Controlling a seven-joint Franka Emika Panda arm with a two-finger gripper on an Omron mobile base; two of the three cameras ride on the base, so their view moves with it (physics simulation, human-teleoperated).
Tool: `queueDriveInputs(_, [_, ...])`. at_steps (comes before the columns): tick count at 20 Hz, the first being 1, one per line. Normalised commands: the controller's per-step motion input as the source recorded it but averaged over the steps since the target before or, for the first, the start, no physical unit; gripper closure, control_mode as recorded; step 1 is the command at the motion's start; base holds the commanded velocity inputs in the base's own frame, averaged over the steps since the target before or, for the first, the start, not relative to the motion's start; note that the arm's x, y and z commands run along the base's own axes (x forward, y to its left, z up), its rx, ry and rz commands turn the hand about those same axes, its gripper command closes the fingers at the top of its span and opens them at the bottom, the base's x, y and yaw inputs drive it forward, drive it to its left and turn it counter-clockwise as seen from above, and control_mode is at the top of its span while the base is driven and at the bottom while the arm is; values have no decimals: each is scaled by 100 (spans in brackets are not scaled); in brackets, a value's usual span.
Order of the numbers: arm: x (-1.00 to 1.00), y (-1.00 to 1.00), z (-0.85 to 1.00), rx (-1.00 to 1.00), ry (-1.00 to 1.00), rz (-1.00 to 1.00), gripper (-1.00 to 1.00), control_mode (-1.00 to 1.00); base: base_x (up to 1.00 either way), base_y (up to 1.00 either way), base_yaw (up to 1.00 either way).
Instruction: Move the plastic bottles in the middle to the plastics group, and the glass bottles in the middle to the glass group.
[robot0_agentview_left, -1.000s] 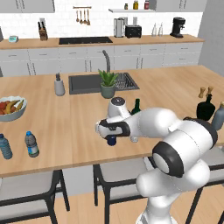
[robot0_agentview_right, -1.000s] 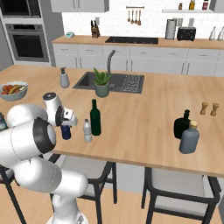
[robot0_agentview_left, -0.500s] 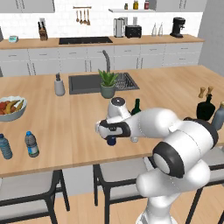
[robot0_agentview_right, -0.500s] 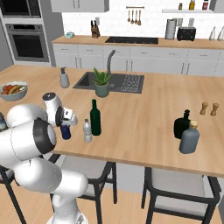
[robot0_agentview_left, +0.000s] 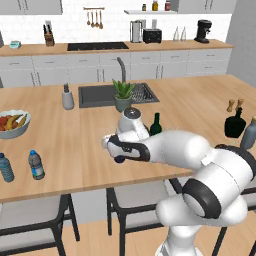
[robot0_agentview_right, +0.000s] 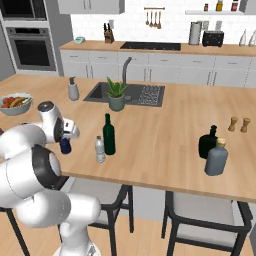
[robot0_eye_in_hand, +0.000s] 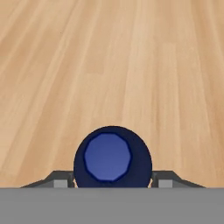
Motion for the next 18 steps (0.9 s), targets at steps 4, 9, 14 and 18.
queueDriveInputs(4, [-3, 91, 49, 7, -3, 20, 100, -100, 0, 0, 0])
queueDriveInputs(9, [16, 99, 12, 5, 5, 31, 100, -100, 0, 0, 0])
queueDriveInputs(14, [19, 90, 0, 2, 6, 43, 100, -100, 0, 0, 0])
queueDriveInputs(18, [-30, 49, 0, 0, -11, 28, 100, -100, 0, 0, 0])
